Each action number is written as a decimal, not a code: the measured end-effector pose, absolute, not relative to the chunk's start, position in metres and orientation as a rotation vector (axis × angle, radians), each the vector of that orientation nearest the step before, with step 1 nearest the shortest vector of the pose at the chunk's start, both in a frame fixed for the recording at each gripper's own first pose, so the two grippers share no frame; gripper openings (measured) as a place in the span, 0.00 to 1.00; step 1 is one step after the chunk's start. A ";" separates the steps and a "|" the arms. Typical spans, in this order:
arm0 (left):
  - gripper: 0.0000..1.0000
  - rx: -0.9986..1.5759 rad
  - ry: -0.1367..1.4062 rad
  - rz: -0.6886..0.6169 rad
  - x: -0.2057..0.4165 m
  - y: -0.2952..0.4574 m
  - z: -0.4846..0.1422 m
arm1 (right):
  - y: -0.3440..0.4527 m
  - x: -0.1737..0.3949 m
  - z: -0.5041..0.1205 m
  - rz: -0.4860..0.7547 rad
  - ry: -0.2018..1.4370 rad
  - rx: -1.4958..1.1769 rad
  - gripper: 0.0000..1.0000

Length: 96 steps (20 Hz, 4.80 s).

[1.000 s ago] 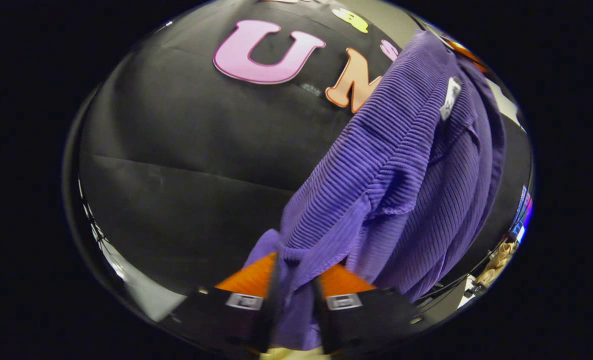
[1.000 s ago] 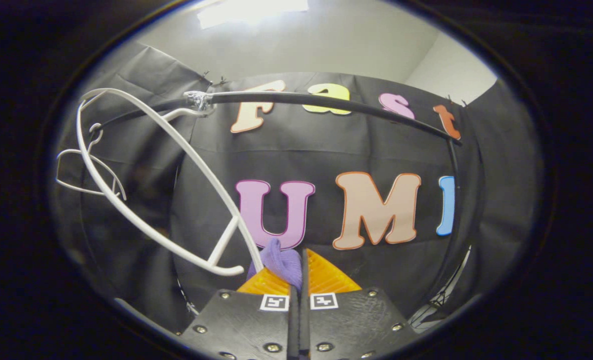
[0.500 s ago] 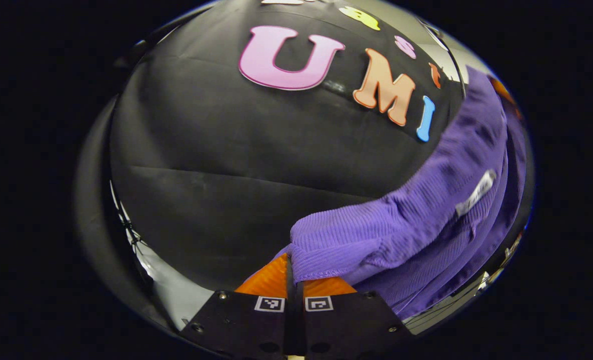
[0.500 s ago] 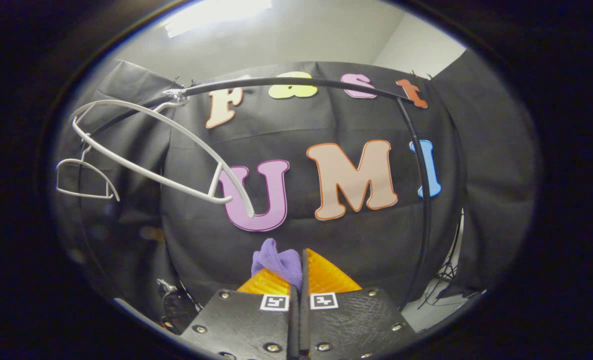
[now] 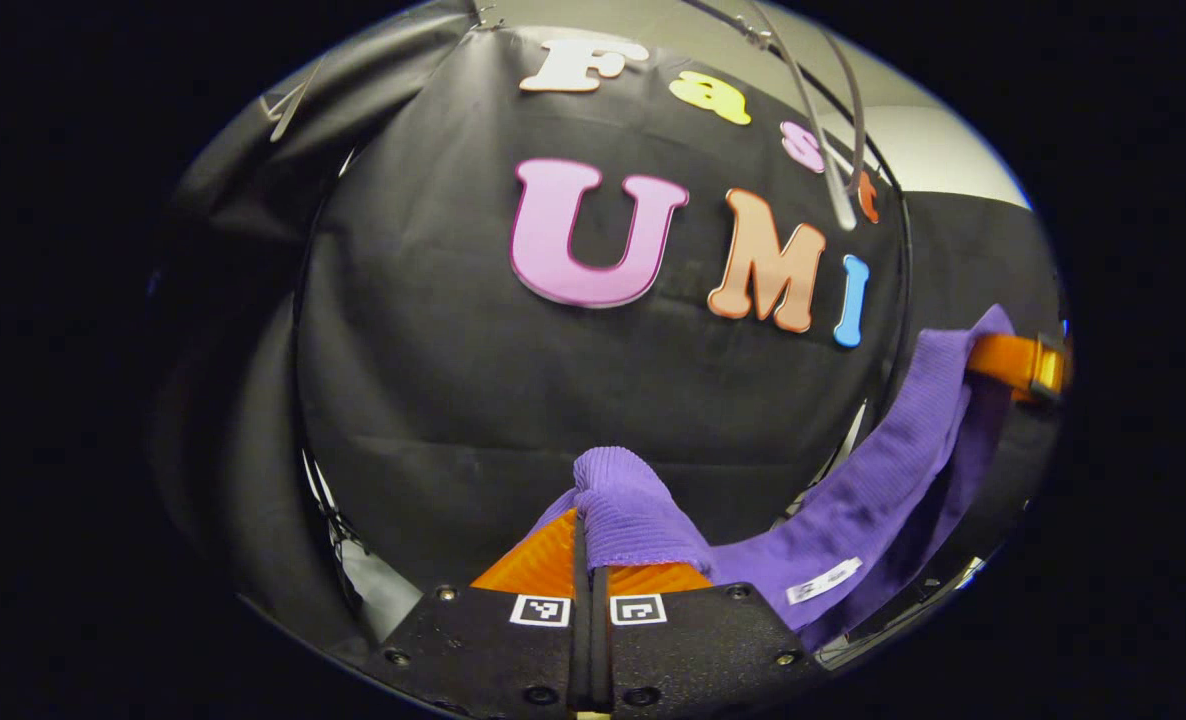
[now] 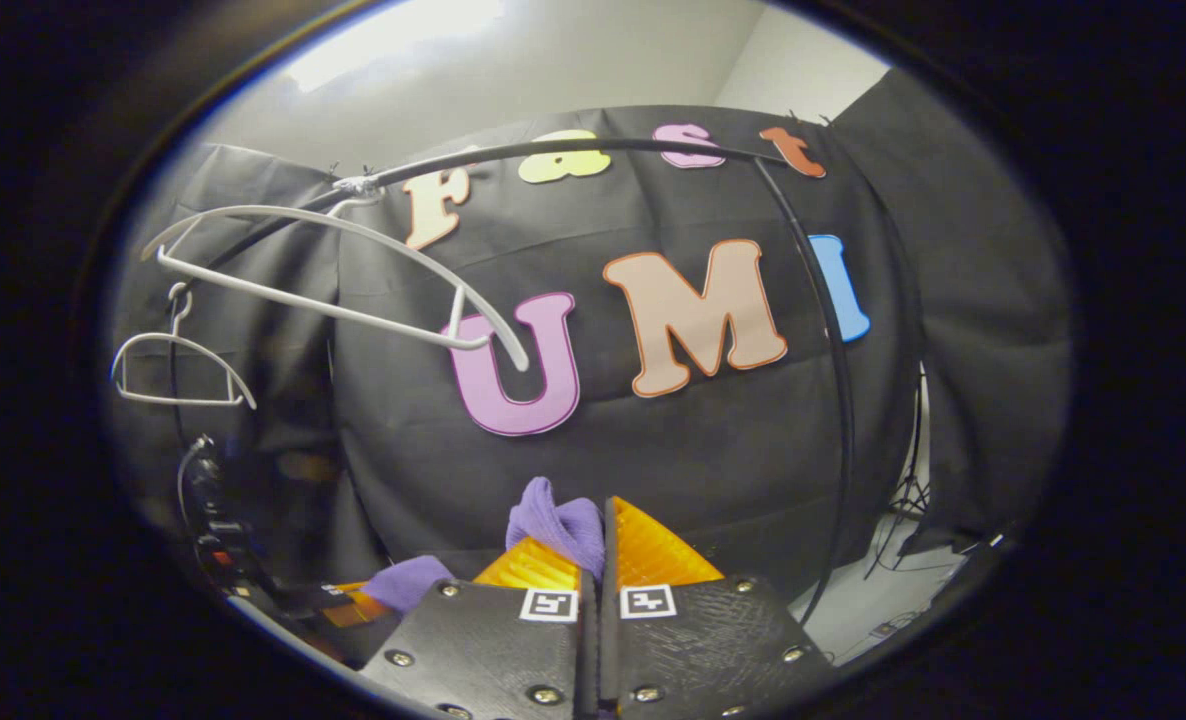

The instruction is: Grasp the clothes on the hanger with both hands and then place them into the laundry hamper below.

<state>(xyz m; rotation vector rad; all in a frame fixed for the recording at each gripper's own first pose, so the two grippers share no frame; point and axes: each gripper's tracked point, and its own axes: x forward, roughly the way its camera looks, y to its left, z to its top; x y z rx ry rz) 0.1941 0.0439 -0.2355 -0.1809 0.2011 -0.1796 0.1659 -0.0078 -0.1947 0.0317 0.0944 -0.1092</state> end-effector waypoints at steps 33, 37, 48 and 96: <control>0.02 -0.084 0.752 -0.147 0.130 0.031 -0.546 | -0.046 0.092 -0.625 -0.226 0.798 0.169 0.02; 0.03 -0.081 0.824 -0.150 0.126 0.030 -0.564 | -0.051 0.083 -0.646 -0.240 0.845 0.175 0.02; 0.82 -0.136 1.026 -0.171 0.089 0.029 -0.612 | -0.052 0.069 -0.662 -0.261 0.915 0.139 0.67; 0.96 -0.037 0.277 0.002 0.067 0.105 -0.184 | -0.017 0.062 -0.229 -0.199 0.181 0.013 0.98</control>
